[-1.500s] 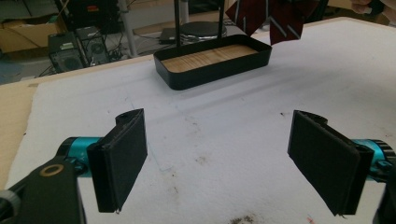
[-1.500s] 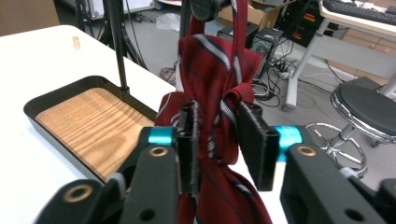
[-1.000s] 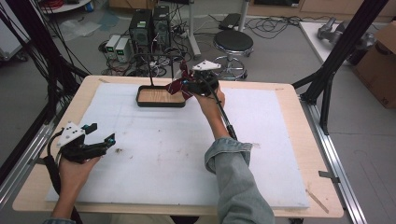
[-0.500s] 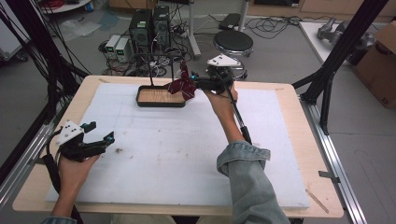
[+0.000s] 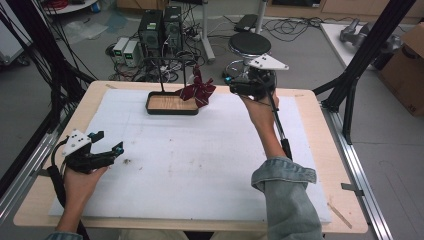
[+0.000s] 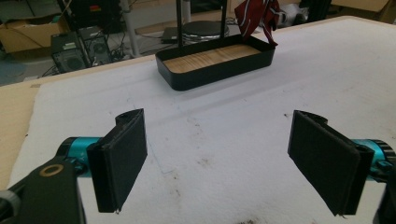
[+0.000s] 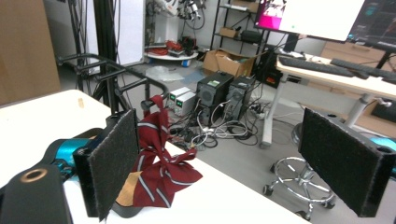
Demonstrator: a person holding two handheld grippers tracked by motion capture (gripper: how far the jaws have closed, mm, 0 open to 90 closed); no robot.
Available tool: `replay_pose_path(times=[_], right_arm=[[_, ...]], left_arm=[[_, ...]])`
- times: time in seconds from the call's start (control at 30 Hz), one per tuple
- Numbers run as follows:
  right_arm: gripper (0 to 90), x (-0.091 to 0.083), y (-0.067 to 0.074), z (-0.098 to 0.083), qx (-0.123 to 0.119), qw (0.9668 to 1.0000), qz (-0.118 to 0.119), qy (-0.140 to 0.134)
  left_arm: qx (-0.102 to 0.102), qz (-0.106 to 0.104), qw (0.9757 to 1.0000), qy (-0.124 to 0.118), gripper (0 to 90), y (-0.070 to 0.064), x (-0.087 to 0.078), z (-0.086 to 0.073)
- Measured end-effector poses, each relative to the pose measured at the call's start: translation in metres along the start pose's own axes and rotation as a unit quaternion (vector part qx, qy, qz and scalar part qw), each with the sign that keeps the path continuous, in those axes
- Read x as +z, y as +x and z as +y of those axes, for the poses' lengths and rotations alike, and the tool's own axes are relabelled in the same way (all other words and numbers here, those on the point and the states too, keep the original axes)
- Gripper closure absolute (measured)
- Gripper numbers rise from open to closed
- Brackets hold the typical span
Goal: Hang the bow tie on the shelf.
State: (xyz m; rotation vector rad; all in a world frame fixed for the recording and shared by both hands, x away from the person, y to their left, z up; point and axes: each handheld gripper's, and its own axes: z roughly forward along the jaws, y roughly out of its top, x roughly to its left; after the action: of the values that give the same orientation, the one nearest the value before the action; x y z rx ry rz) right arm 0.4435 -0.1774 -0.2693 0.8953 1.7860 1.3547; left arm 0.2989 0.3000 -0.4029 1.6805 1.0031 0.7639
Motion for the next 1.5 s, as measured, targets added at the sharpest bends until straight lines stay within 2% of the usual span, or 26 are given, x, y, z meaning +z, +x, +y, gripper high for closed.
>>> replay_pose_path(times=[0.23, 0.3, 0.4, 0.5, 0.57, 0.6, 0.63, 0.8, 1.0, 1.23, 1.5], right_arm=[[11.8, -0.029, -0.014, -0.004, 0.009, 0.9997, -0.013, -0.019], [11.5, -0.037, -0.019, -0.006, 0.010, 0.9998, -0.016, -0.010], [11.5, -0.050, -0.026, -0.010, 0.013, 0.9994, -0.025, -0.022], [11.5, -0.063, -0.034, -0.014, 0.016, 0.9990, -0.034, -0.026], [11.4, -0.071, -0.040, -0.017, 0.021, 0.9990, -0.035, -0.014], [11.4, -0.075, -0.042, -0.019, 0.024, 0.9987, -0.039, -0.021], [11.4, -0.080, -0.045, -0.021, 0.024, 0.9983, -0.043, -0.031], [11.5, -0.106, -0.055, -0.035, 0.030, 0.9972, -0.058, -0.037], [11.5, -0.136, -0.066, -0.061, 0.044, 0.9950, -0.077, -0.045], [11.4, -0.163, -0.068, -0.092, 0.065, 0.9926, -0.090, -0.050], [11.4, -0.179, -0.057, -0.125, 0.086, 0.9900, -0.093, -0.062]], left_arm=[[0.001, 0.000, 1.0000, 0.001, 19.8, 0.000, 0.002, 0.001], [0.001, 0.000, 1.0000, 0.003, 19.8, 0.001, 0.003, 0.000], [0.001, 0.001, 1.0000, 0.004, 19.8, 0.001, 0.003, 0.000], [-0.001, 0.002, 1.0000, 0.004, 19.8, 0.001, 0.002, 0.000], [0.000, 0.003, 1.0000, 0.003, 19.8, 0.001, 0.002, 0.000], [0.000, 0.003, 1.0000, 0.003, 19.8, 0.001, 0.002, 0.000], [0.000, 0.003, 1.0000, 0.003, 19.7, 0.002, 0.001, 0.000], [0.001, 0.005, 1.0000, 0.006, 19.7, 0.002, 0.001, -0.001], [-0.006, 0.005, 1.0000, 0.003, 19.7, 0.002, 0.000, -0.002], [-0.006, 0.007, 0.9999, 0.005, 19.8, 0.003, 0.001, -0.002], [-0.006, 0.011, 0.9999, 0.006, 19.7, 0.005, 0.000, -0.003]])
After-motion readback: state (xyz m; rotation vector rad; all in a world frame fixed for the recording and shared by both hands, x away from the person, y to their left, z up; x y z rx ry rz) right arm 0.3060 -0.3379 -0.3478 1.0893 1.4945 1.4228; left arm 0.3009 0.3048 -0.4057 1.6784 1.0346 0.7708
